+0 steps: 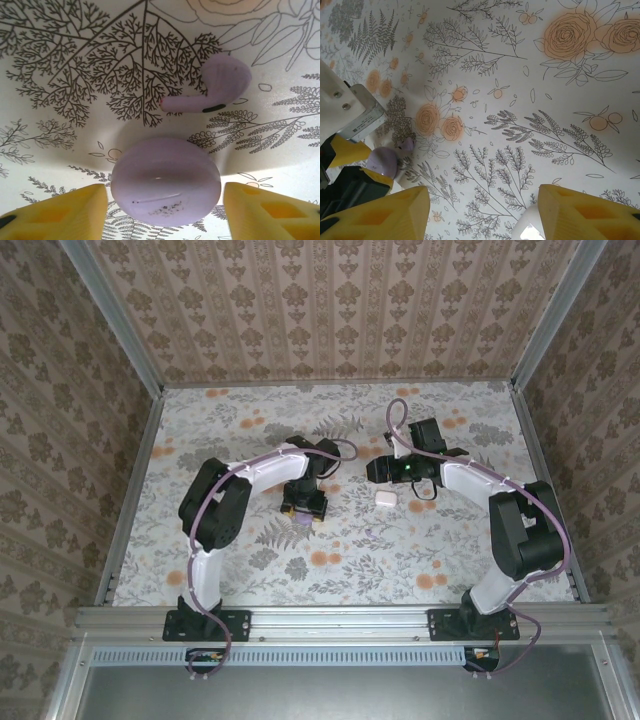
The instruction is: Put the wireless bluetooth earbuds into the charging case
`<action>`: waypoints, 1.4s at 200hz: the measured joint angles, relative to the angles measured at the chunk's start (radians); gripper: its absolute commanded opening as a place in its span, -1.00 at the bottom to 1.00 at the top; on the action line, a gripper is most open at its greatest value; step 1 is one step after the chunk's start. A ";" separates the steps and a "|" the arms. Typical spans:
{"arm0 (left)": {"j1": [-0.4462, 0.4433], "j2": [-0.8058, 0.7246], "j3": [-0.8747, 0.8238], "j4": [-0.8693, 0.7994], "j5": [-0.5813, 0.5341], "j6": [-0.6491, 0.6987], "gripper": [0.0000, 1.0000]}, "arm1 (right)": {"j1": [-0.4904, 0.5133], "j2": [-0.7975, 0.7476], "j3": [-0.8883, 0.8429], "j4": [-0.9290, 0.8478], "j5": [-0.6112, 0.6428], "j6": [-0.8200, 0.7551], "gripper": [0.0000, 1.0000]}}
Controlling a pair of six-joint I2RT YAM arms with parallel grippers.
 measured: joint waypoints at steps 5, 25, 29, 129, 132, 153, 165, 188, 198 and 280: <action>0.000 0.002 0.000 0.000 0.003 0.003 0.05 | 0.000 -0.001 0.000 -0.003 0.003 -0.006 0.20; 0.000 0.004 0.004 -0.003 0.006 0.011 -0.10 | 0.000 -0.009 0.000 -0.018 0.020 -0.027 0.20; 0.000 0.005 0.005 -0.005 0.006 0.011 -0.13 | 0.000 -0.011 0.000 -0.021 0.023 -0.032 0.20; -0.003 0.008 0.008 -0.009 0.004 0.021 -0.05 | 0.000 -0.164 -0.039 -0.058 0.079 -0.073 0.19; -0.003 0.007 0.007 -0.007 0.004 0.021 -0.03 | 0.000 -0.170 -0.042 -0.057 0.079 -0.073 0.20; -0.004 0.002 -0.002 0.002 0.002 0.026 -0.01 | 0.000 -0.195 -0.060 -0.056 0.080 -0.072 0.20; -0.004 -0.002 -0.009 0.009 0.002 0.026 0.00 | 0.000 -0.205 -0.072 -0.056 0.082 -0.070 0.19; -0.004 -0.010 -0.022 0.023 0.002 0.027 0.06 | 0.000 -0.212 -0.084 -0.057 0.082 -0.069 0.19; -0.004 -0.010 -0.023 0.027 0.002 0.027 0.07 | 0.000 -0.214 -0.085 -0.057 0.082 -0.069 0.19; -0.007 -0.008 -0.041 0.048 0.002 0.034 -0.04 | 0.000 -0.225 -0.085 -0.056 0.082 -0.069 0.19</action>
